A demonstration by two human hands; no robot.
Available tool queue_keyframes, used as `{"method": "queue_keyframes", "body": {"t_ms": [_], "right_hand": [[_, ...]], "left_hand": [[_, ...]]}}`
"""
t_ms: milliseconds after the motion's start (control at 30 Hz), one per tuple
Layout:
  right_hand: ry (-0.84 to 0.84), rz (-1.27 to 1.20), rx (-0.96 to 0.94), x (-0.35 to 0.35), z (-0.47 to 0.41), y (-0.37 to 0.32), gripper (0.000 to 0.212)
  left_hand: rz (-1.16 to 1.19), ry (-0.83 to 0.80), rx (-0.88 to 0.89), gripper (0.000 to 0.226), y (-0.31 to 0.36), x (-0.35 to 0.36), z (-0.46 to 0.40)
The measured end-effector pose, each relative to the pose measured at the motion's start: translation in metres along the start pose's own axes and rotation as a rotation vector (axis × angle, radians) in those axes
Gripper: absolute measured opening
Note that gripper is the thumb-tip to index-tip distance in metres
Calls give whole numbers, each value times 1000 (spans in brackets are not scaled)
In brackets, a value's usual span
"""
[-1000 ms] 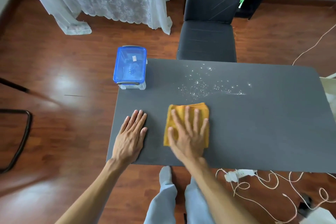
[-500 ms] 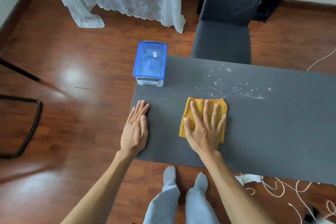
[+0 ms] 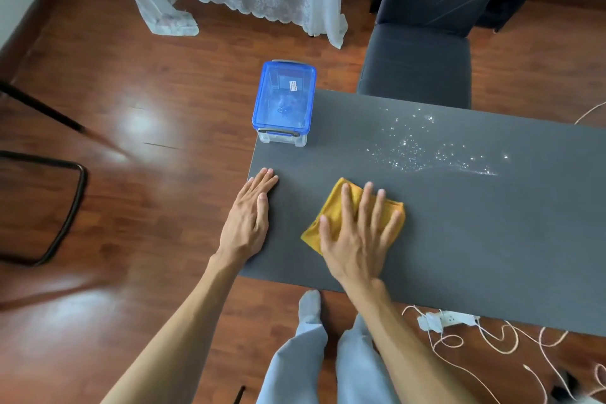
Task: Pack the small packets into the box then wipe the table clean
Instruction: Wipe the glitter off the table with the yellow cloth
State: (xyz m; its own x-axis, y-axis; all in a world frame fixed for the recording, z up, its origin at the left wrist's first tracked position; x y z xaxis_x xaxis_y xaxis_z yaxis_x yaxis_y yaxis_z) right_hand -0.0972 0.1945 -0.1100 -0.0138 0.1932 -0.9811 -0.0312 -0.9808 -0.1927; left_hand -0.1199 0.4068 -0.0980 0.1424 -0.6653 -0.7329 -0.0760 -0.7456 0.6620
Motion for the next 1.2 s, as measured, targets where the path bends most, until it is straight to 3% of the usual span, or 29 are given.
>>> {"method": "queue_keyframes", "body": {"t_ms": [133, 267, 400, 533, 600, 667, 767, 867, 933, 1000, 1067, 1200], "right_hand": [[-58, -59, -250, 28, 63, -76, 78], [-99, -78, -370, 23, 56, -50, 79], [-36, 41, -165, -6, -6, 67, 76], [-79, 77, 20, -39, -49, 193, 75], [-24, 47, 179, -39, -48, 197, 69], [44, 29, 259, -30, -35, 155, 67], [67, -31, 134, -12, -14, 56, 72], [-16, -71, -121, 8, 16, -26, 74], [-104, -66, -368, 15, 29, -38, 74], [-115, -70, -497, 8, 8, -10, 71], [-83, -27, -379, -4, -36, 41, 69], [-22, 67, 65, -29, -83, 141, 72]], "left_hand": [[63, 21, -24, 51, -3, -2, -1], [41, 8, -21, 51, -5, -2, 0], [-14, -12, 6, 51, -5, 1, 0], [-58, -23, 18, 55, -5, 3, -1], [-112, -36, 25, 55, -6, 6, -2], [-162, -52, 26, 55, -6, 10, -2], [-192, -55, 28, 54, -5, 12, -2], [-210, -71, 34, 54, -6, 11, -2], [-231, -97, 53, 53, -6, 11, 0], [-248, -103, 70, 53, -5, 11, 1], [-259, -89, 62, 53, -3, 10, 0], [-275, -71, 53, 54, 3, 11, -3]]}}
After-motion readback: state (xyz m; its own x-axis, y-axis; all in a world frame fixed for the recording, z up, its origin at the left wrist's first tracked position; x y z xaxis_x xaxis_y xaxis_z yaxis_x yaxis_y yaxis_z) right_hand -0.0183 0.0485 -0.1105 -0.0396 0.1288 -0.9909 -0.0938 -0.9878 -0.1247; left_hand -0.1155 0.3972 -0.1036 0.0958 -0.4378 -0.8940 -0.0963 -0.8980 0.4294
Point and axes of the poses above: each hand's wrist, its own z-axis away from the middle knuckle, its own x-axis out of the palm, y = z × x, the point moved 5 cm from there along -z, towards the middle knuckle, and after that the axes turned 11 degrees about x, right-handed, at the moved point
